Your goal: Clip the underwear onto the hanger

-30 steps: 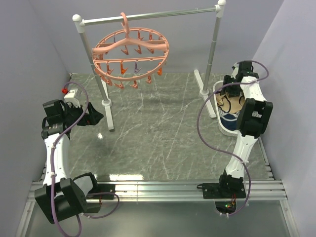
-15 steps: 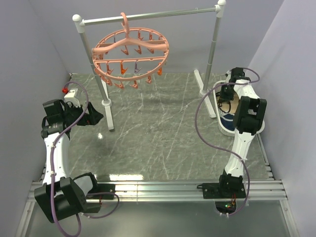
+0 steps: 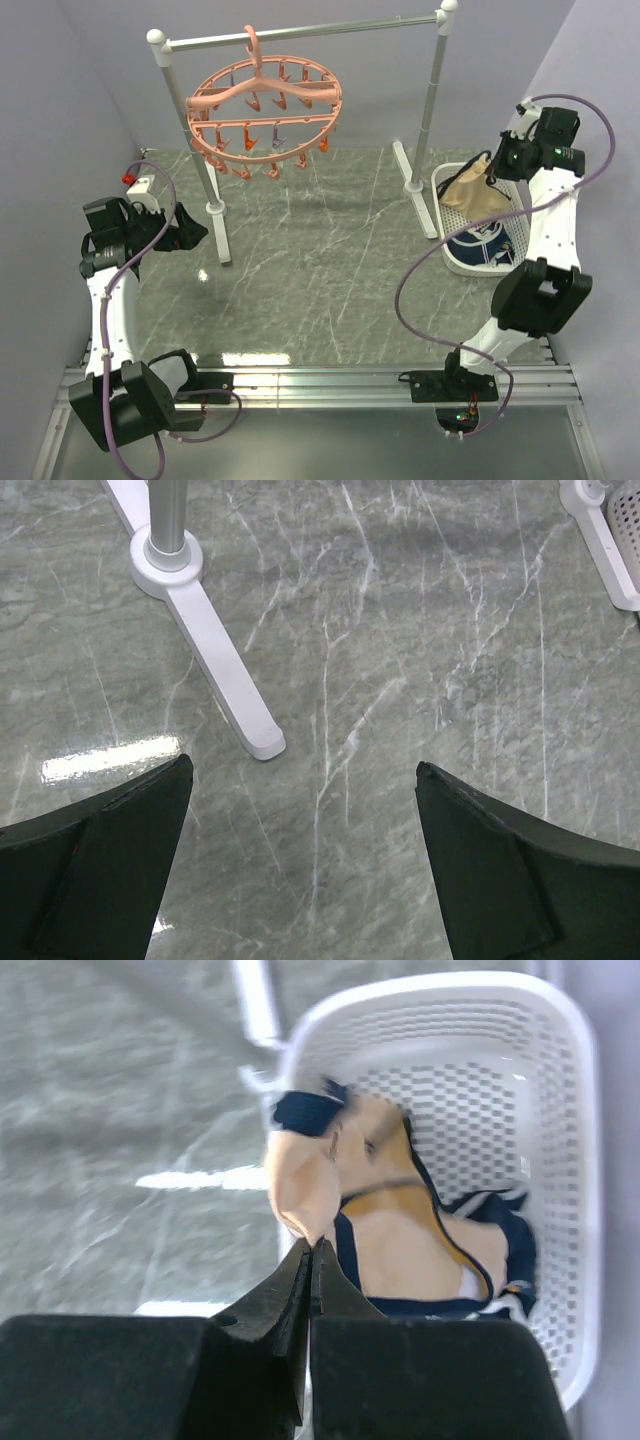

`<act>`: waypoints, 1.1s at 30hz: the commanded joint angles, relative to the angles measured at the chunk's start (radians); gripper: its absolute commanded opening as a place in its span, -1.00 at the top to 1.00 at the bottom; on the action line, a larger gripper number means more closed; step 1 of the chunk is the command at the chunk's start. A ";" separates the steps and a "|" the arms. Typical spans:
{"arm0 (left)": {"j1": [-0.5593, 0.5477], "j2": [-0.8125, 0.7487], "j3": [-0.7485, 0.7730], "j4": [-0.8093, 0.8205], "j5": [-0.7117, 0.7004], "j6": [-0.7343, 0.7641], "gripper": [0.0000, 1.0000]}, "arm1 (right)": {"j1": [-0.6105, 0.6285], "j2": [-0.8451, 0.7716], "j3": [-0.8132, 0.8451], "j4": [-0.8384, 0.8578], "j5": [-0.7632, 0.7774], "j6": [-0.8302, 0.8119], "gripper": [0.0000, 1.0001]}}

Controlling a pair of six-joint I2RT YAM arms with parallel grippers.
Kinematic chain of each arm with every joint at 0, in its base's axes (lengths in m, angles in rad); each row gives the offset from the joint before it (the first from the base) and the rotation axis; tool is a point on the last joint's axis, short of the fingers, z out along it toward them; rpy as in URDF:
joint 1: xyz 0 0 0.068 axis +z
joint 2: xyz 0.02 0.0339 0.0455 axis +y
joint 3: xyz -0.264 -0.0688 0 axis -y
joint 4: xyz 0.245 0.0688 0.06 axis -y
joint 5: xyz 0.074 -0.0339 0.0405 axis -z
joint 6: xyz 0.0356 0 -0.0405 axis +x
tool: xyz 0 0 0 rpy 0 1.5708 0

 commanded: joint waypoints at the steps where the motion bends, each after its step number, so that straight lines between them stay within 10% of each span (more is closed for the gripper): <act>1: 0.001 -0.013 0.064 -0.015 0.014 -0.016 -0.99 | 0.022 -0.048 -0.015 -0.099 -0.113 -0.016 1.00; 20: 0.002 -0.053 0.075 -0.008 0.084 -0.092 -0.99 | 0.490 -0.286 -0.483 0.229 -0.291 0.243 1.00; 30: 0.002 -0.098 0.034 -0.002 0.099 -0.059 -0.99 | 0.807 0.019 -0.559 0.574 -0.160 0.458 1.00; 33: 0.002 -0.147 -0.003 0.026 0.138 -0.039 -0.99 | 0.872 0.085 -0.495 0.602 -0.188 0.498 0.55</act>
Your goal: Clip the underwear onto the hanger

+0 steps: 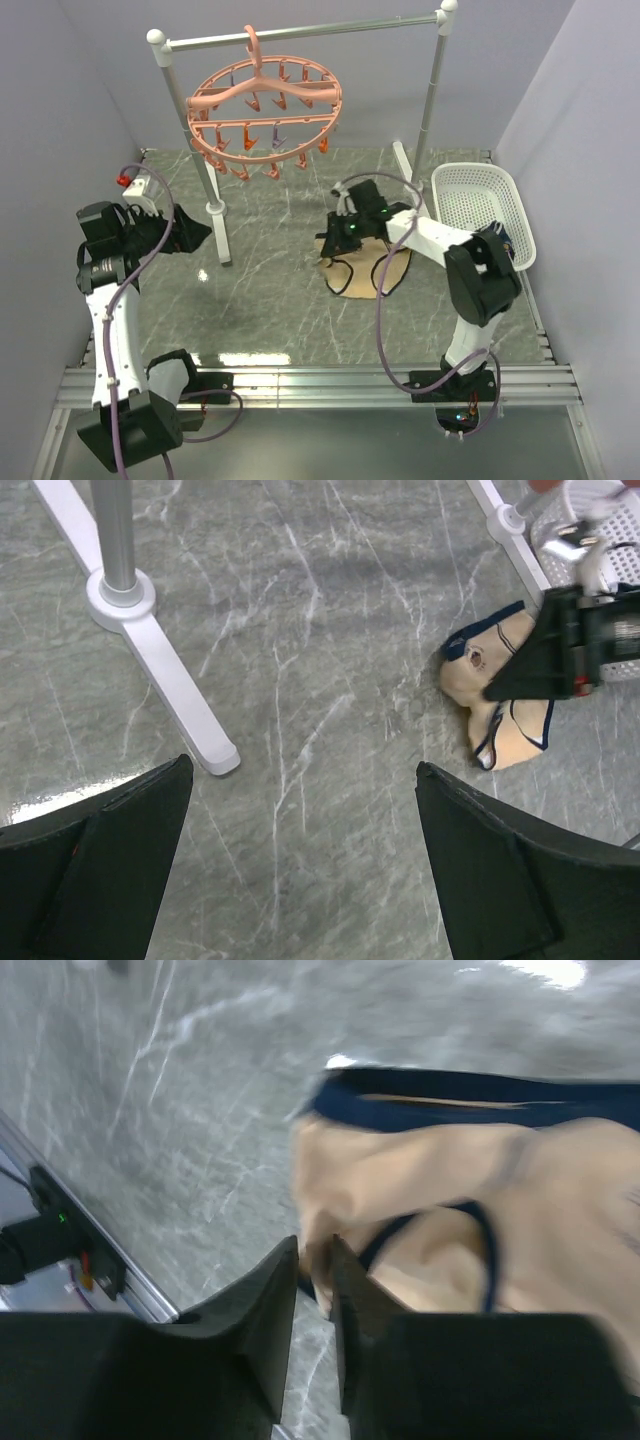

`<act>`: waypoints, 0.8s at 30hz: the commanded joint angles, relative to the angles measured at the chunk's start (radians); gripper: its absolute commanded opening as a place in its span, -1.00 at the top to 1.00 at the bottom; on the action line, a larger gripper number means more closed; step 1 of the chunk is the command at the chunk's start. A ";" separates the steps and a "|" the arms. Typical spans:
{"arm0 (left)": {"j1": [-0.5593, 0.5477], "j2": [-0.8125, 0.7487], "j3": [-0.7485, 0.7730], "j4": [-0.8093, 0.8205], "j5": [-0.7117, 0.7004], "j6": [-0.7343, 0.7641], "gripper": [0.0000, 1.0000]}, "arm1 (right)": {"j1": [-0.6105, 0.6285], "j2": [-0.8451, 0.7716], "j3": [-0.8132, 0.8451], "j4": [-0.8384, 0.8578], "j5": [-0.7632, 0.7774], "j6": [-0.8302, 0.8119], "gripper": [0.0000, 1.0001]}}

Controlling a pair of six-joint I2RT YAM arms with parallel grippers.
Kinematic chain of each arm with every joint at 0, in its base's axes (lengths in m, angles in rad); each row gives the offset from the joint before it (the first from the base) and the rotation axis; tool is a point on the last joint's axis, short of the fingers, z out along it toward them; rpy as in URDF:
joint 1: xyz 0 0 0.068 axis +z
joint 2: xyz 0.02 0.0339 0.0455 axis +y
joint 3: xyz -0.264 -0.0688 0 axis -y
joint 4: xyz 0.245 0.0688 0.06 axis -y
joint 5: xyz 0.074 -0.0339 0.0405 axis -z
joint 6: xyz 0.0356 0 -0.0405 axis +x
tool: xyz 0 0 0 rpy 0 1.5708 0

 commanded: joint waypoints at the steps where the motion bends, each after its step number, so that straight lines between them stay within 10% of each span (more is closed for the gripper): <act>1: 0.002 -0.070 -0.038 0.055 0.065 0.026 -0.99 | 0.083 0.031 0.108 0.071 -0.031 0.065 0.38; 3: 0.001 -0.110 -0.070 0.086 0.075 0.024 -0.99 | 0.084 0.024 0.160 0.030 -0.042 0.036 -0.03; 6: 0.002 -0.124 -0.083 0.082 0.112 0.030 -0.99 | 0.048 -0.021 0.185 -0.087 -0.039 -0.073 -0.08; 24: 0.001 -0.115 -0.277 0.379 0.197 -0.328 -0.88 | 0.052 0.237 0.124 -0.096 0.151 -0.118 0.39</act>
